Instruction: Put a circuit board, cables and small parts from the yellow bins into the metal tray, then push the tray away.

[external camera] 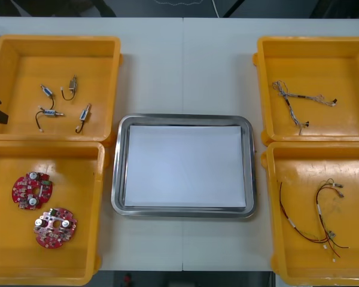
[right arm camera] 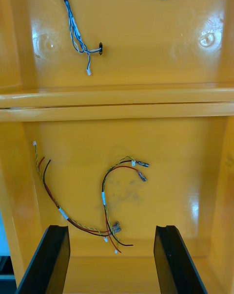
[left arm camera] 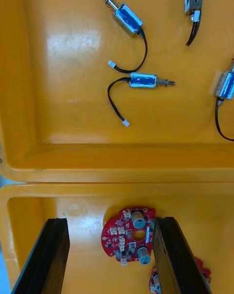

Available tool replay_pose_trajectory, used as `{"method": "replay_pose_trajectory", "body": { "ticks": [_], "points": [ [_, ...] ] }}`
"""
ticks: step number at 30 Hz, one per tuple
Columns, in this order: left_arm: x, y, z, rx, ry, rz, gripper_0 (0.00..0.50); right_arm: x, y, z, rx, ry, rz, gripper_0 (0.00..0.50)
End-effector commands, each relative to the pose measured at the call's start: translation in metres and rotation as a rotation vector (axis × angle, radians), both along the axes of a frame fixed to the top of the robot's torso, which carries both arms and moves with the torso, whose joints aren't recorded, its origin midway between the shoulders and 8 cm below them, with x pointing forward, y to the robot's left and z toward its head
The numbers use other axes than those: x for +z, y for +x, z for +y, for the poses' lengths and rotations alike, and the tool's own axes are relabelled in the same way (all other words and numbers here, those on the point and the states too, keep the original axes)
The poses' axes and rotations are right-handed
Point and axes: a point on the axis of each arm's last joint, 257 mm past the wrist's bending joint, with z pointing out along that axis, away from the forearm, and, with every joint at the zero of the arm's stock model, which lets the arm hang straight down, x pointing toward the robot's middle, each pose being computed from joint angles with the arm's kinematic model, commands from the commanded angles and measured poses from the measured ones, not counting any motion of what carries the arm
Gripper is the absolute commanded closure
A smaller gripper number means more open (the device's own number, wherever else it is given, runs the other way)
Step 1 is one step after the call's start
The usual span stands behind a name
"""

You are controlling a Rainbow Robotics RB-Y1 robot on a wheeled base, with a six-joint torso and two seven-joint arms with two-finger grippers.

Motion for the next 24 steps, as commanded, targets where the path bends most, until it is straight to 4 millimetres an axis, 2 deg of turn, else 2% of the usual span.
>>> {"method": "replay_pose_trajectory", "body": {
  "ticks": [1,24],
  "points": [
    [-0.0012,-0.0066,0.0047,0.014,0.002,-0.004,0.000,0.0060,-0.0041,-0.0066,-0.005,-0.043,-0.001,0.000],
    [-0.0012,-0.0066,0.0047,0.014,0.002,-0.004,0.000,0.0060,-0.0041,-0.0066,-0.005,-0.043,-0.001,0.000]
  ]
}}
